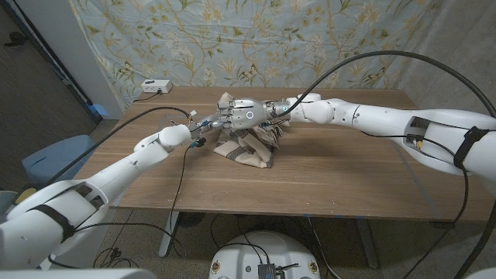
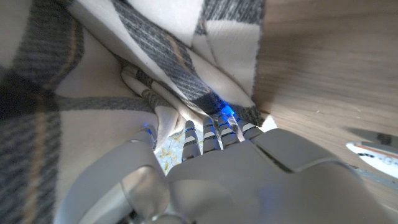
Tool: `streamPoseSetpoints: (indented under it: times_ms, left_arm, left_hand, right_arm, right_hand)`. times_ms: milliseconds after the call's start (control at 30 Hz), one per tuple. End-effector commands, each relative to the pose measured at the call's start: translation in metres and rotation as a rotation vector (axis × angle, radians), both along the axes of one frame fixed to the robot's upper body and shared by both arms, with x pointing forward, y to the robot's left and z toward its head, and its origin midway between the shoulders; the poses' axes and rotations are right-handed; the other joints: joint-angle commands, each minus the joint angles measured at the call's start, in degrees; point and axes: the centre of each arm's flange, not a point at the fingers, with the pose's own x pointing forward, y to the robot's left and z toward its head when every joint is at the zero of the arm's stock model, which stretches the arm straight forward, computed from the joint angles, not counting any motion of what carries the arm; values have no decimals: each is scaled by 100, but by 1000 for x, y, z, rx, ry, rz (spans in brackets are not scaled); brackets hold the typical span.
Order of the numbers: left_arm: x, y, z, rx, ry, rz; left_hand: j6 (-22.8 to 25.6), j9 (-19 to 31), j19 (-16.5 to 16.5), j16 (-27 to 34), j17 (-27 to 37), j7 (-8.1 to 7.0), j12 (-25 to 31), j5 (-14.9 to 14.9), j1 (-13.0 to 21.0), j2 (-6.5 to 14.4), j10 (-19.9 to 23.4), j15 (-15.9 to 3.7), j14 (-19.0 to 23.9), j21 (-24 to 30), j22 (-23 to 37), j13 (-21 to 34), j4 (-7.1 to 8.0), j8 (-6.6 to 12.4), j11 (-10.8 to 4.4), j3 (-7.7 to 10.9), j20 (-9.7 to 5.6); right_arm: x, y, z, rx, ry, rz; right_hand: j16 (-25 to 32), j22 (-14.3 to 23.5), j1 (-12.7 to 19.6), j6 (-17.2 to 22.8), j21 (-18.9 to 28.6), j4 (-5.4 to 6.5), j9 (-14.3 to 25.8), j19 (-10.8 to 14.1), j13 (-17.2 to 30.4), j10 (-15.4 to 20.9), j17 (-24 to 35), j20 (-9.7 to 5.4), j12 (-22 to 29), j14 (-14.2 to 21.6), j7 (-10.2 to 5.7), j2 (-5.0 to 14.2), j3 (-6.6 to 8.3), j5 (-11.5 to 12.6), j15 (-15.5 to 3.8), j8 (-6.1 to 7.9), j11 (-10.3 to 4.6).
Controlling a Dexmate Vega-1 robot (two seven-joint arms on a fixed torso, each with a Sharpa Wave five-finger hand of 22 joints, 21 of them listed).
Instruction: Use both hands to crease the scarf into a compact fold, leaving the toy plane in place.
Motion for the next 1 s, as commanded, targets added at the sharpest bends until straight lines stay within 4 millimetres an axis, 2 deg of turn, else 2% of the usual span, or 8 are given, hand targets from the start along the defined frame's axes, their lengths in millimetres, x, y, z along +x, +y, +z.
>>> streamPoseSetpoints:
  times_ms: [33,100,200,300,400,633,800,1000]
  left_arm:
    - [4,-3,2,2,6,-11]
    - [4,-4,2,4,5,-11]
    - [3,-4,3,5,4,-12]
    - [1,-4,6,4,-5,-13]
    - [-3,-3,12,-2,-25,-11]
    - [-26,17,37,-64,-125,35]
    - [-61,44,63,-173,-292,115]
    - [-97,58,75,-201,-477,252]
  left_hand:
    - [7,4,38,23,2,19,43,37,6,3,41,36,20,42,32,10,-3,54,26,64,94]
    - [4,4,40,22,2,16,43,36,0,0,41,35,20,43,33,10,1,52,26,73,88]
    - [4,4,37,25,2,11,42,35,-6,-5,39,33,26,41,33,10,5,52,26,85,89]
    - [10,4,38,25,1,25,45,34,-13,-7,46,39,28,42,34,10,8,55,42,100,94]
    - [13,4,36,27,0,36,49,34,-18,-5,55,48,35,41,34,9,10,56,35,120,101]
    - [46,4,67,57,-6,51,75,42,-3,39,127,114,132,54,37,8,5,68,70,254,121]
    - [140,6,109,105,-5,76,113,43,7,46,250,183,314,72,40,8,9,95,45,424,185]
    - [263,9,163,170,12,80,159,31,-32,40,416,243,575,98,49,12,54,117,15,615,202]
  right_arm:
    - [2,-1,-16,69,18,-42]
    - [4,0,-16,92,17,-85]
    - [9,0,-17,145,9,-158]
    - [14,0,-15,204,-2,-226]
    - [19,-1,-12,236,1,-280]
    - [28,-6,-10,262,-2,-345]
    - [34,-9,-7,284,-4,-385]
    - [36,-11,1,320,2,-410]
  right_hand:
    - [-340,-31,-139,-491,-11,18,-33,-66,-76,-456,-259,-692,-363,-365,-18,-15,-32,90,-870,-332,0]
    - [-452,-46,-349,-803,-97,86,-49,-80,-130,-736,-347,-641,-564,-570,-41,-72,-80,129,-848,-530,4]
    - [-531,-61,-929,-1338,-296,289,-78,-53,-220,-1216,-425,-489,-835,-898,-81,-211,-197,205,-777,-826,49]
    - [-535,-57,-1686,-1822,-535,637,-81,-45,-303,-1663,-455,-312,-920,-1187,-85,-251,-358,292,-746,-922,177]
    - [-522,-53,-2078,-2205,-706,805,-87,-86,-355,-2043,-448,-198,-948,-1378,-79,-292,-454,346,-722,-954,240]
    - [-488,-46,-2465,-2810,-924,935,-97,-82,-425,-2528,-432,-123,-946,-1583,-87,-364,-556,422,-719,-973,279]
    - [-490,-44,-2531,-2957,-976,958,-97,-79,-441,-2656,-429,-107,-950,-1646,-92,-353,-564,448,-733,-964,270]
    - [-466,-41,-2691,-3154,-1034,1027,-96,-68,-460,-2760,-419,-81,-935,-1671,-58,-373,-619,463,-699,-963,285]
